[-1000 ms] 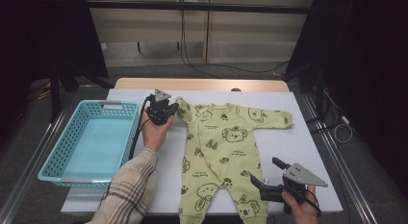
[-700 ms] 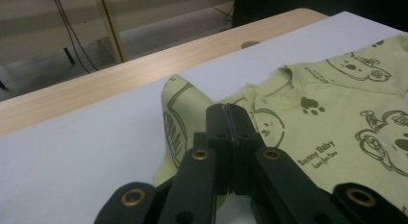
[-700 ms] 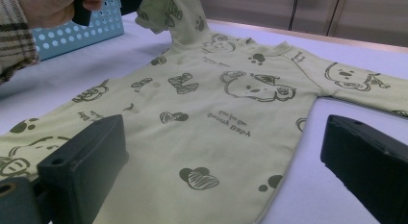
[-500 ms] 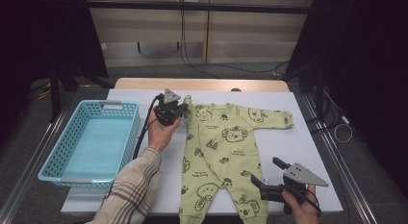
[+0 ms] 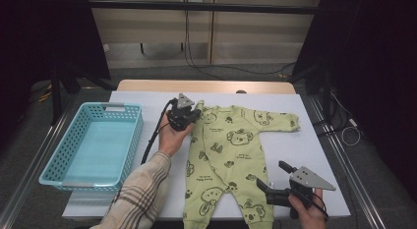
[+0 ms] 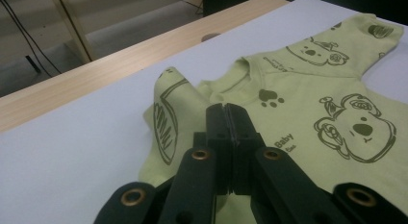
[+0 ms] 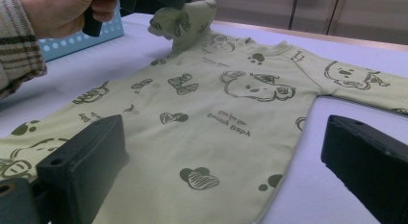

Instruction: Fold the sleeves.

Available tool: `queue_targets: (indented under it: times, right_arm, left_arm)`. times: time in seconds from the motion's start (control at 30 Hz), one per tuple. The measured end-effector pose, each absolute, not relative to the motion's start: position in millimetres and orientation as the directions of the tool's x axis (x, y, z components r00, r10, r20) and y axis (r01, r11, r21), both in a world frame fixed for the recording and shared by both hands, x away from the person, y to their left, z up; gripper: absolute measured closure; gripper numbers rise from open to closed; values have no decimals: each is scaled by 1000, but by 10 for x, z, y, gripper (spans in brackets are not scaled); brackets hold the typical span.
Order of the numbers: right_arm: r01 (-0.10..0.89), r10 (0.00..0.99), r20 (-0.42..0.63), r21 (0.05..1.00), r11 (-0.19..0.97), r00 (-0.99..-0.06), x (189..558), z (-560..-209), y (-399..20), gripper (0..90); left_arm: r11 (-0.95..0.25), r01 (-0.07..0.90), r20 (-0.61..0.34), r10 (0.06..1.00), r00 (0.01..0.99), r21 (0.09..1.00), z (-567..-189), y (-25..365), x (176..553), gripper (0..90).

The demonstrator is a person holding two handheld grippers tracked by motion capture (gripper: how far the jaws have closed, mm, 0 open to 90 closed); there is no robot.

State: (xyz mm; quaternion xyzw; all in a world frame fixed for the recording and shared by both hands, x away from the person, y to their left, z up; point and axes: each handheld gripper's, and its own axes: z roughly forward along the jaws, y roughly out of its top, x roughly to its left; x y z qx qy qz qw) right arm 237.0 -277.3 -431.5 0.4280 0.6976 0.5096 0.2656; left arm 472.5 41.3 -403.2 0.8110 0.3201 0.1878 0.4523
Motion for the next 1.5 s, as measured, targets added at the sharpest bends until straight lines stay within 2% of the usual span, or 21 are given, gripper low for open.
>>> queue_targets:
  times: [0.63,0.93,1.0,1.07,1.2,1.33,1.43,1.5]
  right_arm:
    - [332,866,74,937,109,-494,2365,-4316,-2769,14]
    - [330,865,75,938,107,-495,2359,-4313,-2773,14]
    - [332,866,76,937,107,-494,2360,-4313,-2773,14]
    - [331,866,73,937,110,-495,2360,-4314,-2773,14]
    - [332,866,75,937,108,-494,2359,-4315,-2774,14]
    - [331,865,69,937,115,-497,2362,-4317,-2771,14]
    - [332,867,68,936,116,-493,2364,-4317,-2770,14]
    - [331,867,69,937,114,-494,2366,-4317,-2772,14]
  left_arm:
    - [-453,391,-20,633,774,801,-4375,60,4732,877]
    - [-493,425,-43,613,789,759,-4545,40,4785,796]
    - [-494,422,-48,605,795,761,-4524,41,4765,765]
    - [-514,385,-12,589,808,766,-4494,45,4743,718]
    - [-462,385,-35,603,797,799,-4388,157,4720,638]
    - [-405,415,-66,647,760,814,-4301,356,4756,504]
    - [-385,442,-75,680,730,810,-4269,529,4807,353]
    - [-363,460,-94,694,714,810,-4274,605,4825,317]
